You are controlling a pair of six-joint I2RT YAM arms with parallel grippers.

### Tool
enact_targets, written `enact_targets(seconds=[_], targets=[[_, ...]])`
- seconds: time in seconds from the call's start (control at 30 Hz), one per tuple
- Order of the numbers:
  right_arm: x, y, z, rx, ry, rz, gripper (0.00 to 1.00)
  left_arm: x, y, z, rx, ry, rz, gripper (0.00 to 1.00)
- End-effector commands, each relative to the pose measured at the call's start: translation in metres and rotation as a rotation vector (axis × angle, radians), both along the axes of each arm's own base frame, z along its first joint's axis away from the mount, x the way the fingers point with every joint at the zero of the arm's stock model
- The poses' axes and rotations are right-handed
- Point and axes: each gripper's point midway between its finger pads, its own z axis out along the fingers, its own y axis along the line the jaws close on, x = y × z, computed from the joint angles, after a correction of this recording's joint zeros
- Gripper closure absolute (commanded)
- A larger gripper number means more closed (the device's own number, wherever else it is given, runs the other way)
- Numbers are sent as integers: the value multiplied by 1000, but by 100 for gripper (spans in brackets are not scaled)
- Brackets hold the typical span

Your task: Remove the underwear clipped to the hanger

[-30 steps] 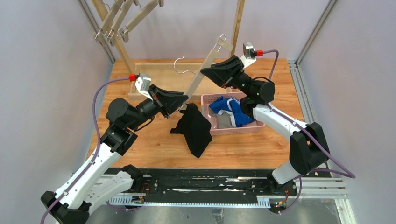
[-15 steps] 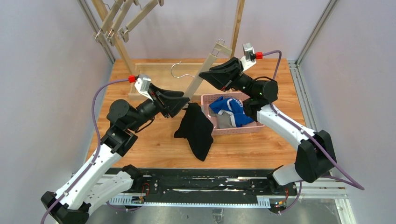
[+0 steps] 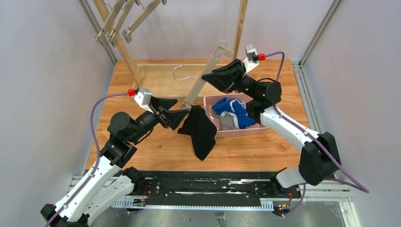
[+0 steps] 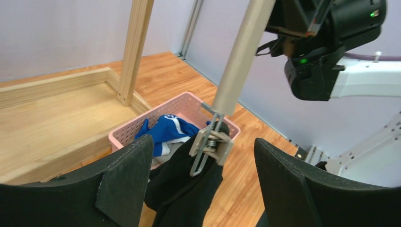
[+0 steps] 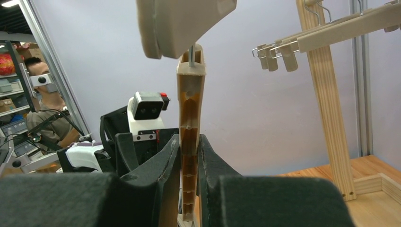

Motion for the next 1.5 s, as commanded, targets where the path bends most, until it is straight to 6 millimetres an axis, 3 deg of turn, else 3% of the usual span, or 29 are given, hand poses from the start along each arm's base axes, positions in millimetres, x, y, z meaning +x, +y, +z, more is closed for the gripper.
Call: enact_targets(seconds=[0.0,0.23,0.4,0.63,0.73,0.8,0.97,1.0,1.03,1.07,1.17,1.27,1.47], targets=[[-25,-12,28,64,-87,20,100,5,6,0,12,-50,47,17],[-26,-13,26,58,-84,18,99,4,-4,7,-31,-72,-4,18],[-24,-12,22,51,-73,19,99,1,-10,14,-76,-92,-45,25],[-24,-12,22,52,-67,17,99,2,-19,10,-86,-74,-86,72],[-24,-12,21,49,-66,18,99,1,-20,10,-86,-78,-96,96],[-25,-12,21,46,-68,21,99,0,-20,11,-89,-82,-97,99],[-25,-11,20,46,-65,20,100,-2,-17,17,-100,-97,-93,100],[-25,-11,20,45,-65,22,99,-3,-17,17,-101,-101,-93,96],[-25,-11,21,46,-66,25,99,-3,-16,19,-104,-103,-89,73],[-26,-11,20,45,-65,28,99,-4,-15,20,-108,-106,-85,57],[-28,-12,23,51,-73,41,100,-6,-13,29,-112,-137,-80,42],[-31,-12,25,55,-74,58,99,-6,-12,39,-112,-166,-78,37],[-33,-13,28,61,-78,59,99,-4,-29,48,-98,-165,-155,38]])
